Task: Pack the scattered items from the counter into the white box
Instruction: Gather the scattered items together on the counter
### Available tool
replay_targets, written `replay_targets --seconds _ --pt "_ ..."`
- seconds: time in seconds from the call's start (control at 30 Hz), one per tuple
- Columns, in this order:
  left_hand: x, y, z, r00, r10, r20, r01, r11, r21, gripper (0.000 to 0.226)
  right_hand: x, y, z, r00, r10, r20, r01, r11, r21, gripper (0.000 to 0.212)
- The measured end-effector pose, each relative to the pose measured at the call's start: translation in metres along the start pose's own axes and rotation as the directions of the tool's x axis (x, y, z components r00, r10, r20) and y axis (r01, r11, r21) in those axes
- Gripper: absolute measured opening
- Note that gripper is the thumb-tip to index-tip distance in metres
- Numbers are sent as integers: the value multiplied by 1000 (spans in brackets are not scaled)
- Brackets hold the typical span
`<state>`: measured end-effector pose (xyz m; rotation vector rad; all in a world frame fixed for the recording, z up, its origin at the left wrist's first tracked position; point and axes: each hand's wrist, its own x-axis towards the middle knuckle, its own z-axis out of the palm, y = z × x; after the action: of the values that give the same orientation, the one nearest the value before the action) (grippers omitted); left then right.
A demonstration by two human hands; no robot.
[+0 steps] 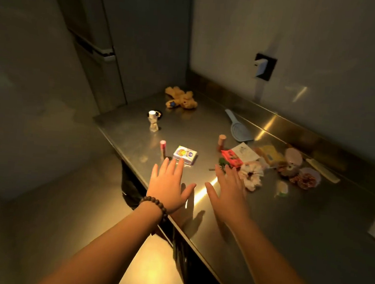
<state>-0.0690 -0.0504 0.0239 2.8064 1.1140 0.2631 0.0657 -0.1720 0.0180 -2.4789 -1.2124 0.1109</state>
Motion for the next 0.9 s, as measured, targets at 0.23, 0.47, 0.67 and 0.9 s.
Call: replay_targets --seconds 0.23,0.47,0.67,0.9 --pt "36 -115 -6 996 -35 78 37 999 -33 85 53 -87 59 1000 -20 8 18 982 186 69" --pt "103 -175 7 978 132 160 -82 955 -286 90 107 -143 100 975 224 10 -212 905 369 69" --pt "139 -163 34 937 261 232 -102 841 -532 70 134 -149 115 966 258 29 -243 859 451 51" --pt "178 -149 51 959 255 121 -114 742 -660 17 168 -135 118 963 268 -2 -231 832 505 9"
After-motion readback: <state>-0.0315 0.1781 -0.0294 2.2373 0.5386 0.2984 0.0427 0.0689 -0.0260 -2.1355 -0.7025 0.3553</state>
